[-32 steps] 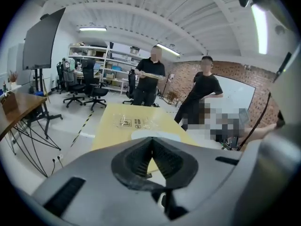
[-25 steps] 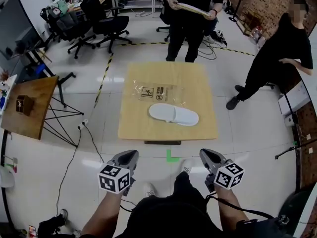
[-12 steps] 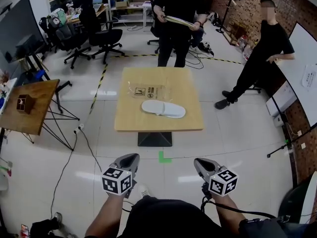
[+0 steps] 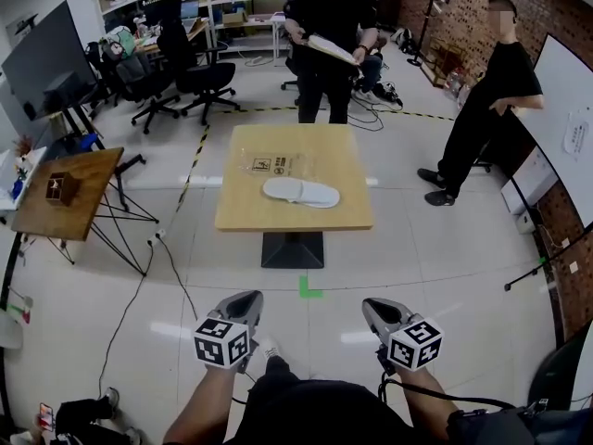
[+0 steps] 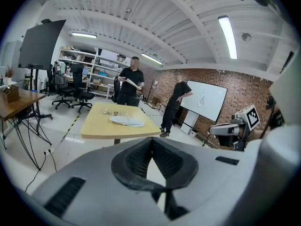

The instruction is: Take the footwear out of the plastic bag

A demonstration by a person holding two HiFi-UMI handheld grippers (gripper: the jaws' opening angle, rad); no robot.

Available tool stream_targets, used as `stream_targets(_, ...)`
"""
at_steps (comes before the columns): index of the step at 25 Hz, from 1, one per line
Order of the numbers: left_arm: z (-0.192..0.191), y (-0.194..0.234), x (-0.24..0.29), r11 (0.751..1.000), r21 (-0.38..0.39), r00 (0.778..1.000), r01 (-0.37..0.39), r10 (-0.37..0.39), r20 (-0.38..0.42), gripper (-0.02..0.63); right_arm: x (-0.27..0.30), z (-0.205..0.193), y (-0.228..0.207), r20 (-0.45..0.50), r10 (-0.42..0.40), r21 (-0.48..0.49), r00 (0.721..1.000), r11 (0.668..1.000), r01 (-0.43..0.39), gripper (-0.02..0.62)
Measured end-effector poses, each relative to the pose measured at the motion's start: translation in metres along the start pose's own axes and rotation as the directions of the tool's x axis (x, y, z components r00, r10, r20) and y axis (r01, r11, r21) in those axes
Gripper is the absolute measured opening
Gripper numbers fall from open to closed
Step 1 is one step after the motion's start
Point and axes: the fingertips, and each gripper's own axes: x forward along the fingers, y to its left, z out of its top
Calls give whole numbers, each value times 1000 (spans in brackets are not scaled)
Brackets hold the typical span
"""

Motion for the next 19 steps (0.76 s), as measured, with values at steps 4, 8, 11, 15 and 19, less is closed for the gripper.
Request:
stream_targets(4, -2, -6, -9, 1000, 1, 1000, -9, 9, 4, 6, -6, 3, 3, 7, 9, -2, 1000, 1000, -9, 0)
stream_targets(8, -2, -9, -15, 1000, 10, 1000, -19, 19, 7, 6, -9, 4, 3, 15, 10, -1, 1000, 1000, -10, 0)
stream_targets(11, -1, -11, -18, 1000, 25, 1000, -18, 18, 4, 6, -9, 6, 2, 30, 7, 11, 1000, 1000, -7, 0)
stream_targets(15, 0, -13, -20, 999, 36, 1000, -15, 15, -2, 6, -11, 8, 3, 36, 4, 8, 999, 1000, -4, 0)
stream_targets(19, 3, -15, -19, 999, 45, 1000, -13, 13, -1, 6, -13, 10, 0, 35, 2, 2, 999, 1000, -2, 0)
